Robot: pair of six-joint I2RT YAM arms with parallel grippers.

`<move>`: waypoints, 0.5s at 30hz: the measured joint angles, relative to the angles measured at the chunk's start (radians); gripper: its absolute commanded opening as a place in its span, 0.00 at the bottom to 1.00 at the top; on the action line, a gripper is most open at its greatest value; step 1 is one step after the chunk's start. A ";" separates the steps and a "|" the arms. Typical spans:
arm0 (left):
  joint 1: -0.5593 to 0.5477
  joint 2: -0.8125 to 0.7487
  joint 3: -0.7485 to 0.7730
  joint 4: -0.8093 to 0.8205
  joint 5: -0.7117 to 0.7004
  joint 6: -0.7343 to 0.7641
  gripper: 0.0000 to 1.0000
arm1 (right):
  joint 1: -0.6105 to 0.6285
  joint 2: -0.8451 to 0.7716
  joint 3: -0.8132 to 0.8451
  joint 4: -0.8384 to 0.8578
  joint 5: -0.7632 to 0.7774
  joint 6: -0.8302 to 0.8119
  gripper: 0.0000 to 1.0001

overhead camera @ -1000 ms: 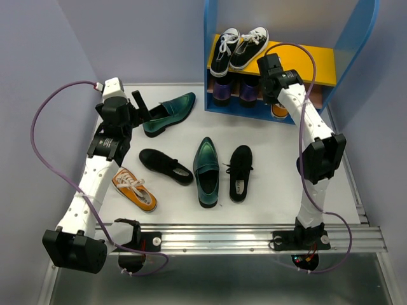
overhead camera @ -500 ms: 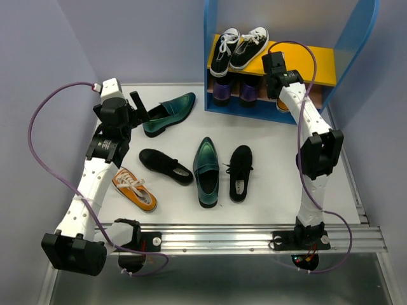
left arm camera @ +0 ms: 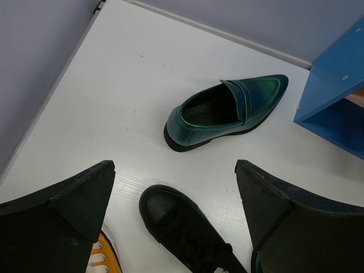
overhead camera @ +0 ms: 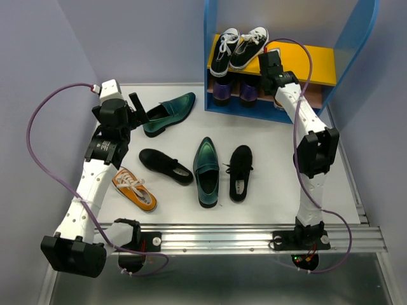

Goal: Place and organize the shoes onto the shoe shelf

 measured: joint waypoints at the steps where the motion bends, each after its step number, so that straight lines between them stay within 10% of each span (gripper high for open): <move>1: 0.000 -0.003 0.000 -0.002 -0.002 0.000 0.99 | 0.000 0.000 0.001 0.003 0.000 0.003 0.42; 15: 0.000 -0.014 0.000 -0.008 0.006 -0.003 0.99 | -0.010 -0.127 -0.164 0.034 -0.087 0.108 0.42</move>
